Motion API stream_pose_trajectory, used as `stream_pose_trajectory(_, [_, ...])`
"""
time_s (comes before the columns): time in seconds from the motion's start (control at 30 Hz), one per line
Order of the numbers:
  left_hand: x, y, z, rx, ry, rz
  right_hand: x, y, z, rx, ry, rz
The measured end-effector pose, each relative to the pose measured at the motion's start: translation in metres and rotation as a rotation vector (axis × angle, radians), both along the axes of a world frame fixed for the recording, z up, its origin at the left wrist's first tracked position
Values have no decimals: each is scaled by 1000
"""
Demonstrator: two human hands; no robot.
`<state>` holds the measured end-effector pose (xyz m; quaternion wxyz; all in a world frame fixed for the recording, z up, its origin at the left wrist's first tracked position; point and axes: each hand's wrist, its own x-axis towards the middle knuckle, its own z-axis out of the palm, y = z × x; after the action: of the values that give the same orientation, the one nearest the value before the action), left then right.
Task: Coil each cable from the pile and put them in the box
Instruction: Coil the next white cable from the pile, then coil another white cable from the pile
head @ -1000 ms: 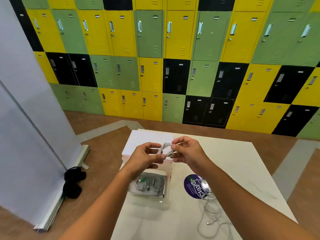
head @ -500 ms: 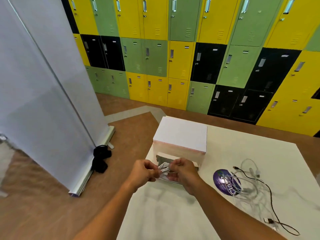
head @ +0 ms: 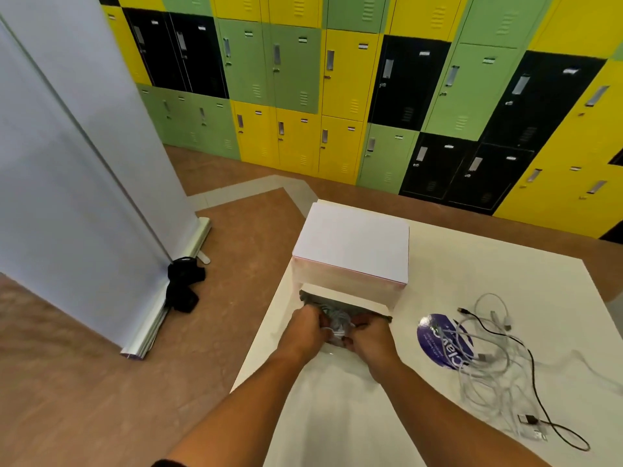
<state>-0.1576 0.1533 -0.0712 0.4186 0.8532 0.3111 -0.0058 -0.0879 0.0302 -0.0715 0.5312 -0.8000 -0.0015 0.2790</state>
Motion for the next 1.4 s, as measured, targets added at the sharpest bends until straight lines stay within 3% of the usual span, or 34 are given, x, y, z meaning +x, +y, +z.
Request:
stream_pose_trajectory(0.27, [8,9,-14,176,54,-100,5,6,-7,-291,-205,193])
stream_pose_trajectory(0.7, [10,16,-23,261,107,-209,-4,13,-13,-523,-399,413])
stream_pose_trajectory(1.4, [-18,-5,-11,277,-29,-206,-1,-51,9,-243,-371,444])
